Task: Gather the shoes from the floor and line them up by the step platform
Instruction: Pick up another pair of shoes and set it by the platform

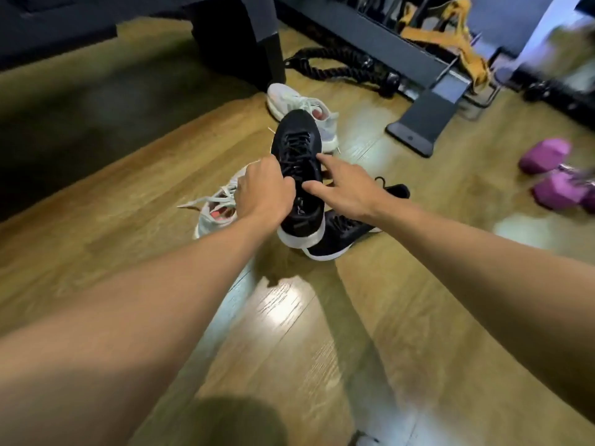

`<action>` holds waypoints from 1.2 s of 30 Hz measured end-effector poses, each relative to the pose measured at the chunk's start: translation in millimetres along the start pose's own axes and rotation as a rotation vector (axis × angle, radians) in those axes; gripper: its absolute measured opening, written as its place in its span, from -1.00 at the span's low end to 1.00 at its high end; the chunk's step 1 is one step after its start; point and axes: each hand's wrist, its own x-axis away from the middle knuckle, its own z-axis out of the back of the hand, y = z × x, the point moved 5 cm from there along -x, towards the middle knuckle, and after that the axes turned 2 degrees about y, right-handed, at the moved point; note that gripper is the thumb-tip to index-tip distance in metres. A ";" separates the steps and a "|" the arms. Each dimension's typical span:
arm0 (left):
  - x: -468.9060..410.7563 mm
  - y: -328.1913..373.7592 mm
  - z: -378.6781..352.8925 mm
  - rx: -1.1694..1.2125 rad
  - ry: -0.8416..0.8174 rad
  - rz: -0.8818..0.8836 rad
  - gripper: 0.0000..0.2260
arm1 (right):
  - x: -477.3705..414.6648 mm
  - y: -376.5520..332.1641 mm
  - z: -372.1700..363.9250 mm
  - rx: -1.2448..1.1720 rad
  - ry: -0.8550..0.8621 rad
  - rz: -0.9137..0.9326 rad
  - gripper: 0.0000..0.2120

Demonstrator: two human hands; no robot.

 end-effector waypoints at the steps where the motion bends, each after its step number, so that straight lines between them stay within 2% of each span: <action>1: 0.5 6.7 -6.9 -0.039 -0.020 -0.015 -0.86 | -0.3 9.0 1.7 0.012 -0.019 -0.020 -0.53; 4: -0.2 18.6 -20.9 -0.101 -0.047 -0.052 -0.93 | 6.5 38.7 4.7 -0.010 -0.035 -0.061 -0.44; 7: -1.4 17.7 -26.0 -0.149 -0.065 -0.099 -0.97 | 12.7 69.3 5.1 0.111 -0.017 -0.072 -0.50; 9: -2.3 12.7 -27.9 -0.170 -0.073 -0.110 -0.97 | 14.3 99.7 1.4 0.378 -0.180 -0.160 -0.56; 11: -2.3 8.3 -29.7 -0.173 -0.088 -0.106 -0.96 | 18.9 124.7 -5.6 0.608 -0.411 -0.264 -0.36; 12: -2.0 6.3 -31.0 -0.173 -0.100 -0.101 -0.95 | 19.4 130.9 -10.3 0.650 -0.463 -0.289 -0.25; 15: 0.4 5.8 -34.6 -0.173 -0.127 -0.094 -0.93 | 12.8 126.5 -21.3 0.768 -0.383 -0.225 -0.21; 19: 1.9 5.8 -34.5 -0.163 -0.144 -0.109 -0.94 | 14.0 123.3 -27.7 0.943 -0.298 -0.128 -0.46; 22: -1.0 -4.4 -29.2 -0.158 -0.134 -0.100 -0.94 | 12.7 128.3 -23.7 0.783 -0.264 -0.210 -0.70; 24: -2.8 -14.9 -23.7 -0.147 -0.119 -0.071 -0.93 | 11.2 131.3 -8.6 0.566 -0.158 -0.347 -0.77; 27: -6.2 -27.1 -14.7 -0.099 -0.083 0.003 -0.92 | 20.7 144.9 19.0 0.072 0.050 -0.612 -0.79; 29: -9.2 -31.5 -10.7 -0.060 -0.059 0.041 -0.91 | 33.0 151.6 24.7 -0.329 0.081 -0.825 -0.83; 30: -10.5 -32.4 -9.2 -0.049 -0.049 0.051 -0.92 | 37.8 152.2 25.4 -0.431 0.079 -0.894 -0.84; 34: -11.2 -33.7 -9.4 -0.022 -0.049 0.095 -0.95 | 51.5 152.3 25.9 -0.442 0.091 -0.949 -0.87; 36: -9.3 -34.1 -12.5 -0.013 -0.076 0.115 -0.95 | 57.9 152.7 24.0 -0.598 0.078 -0.918 -0.86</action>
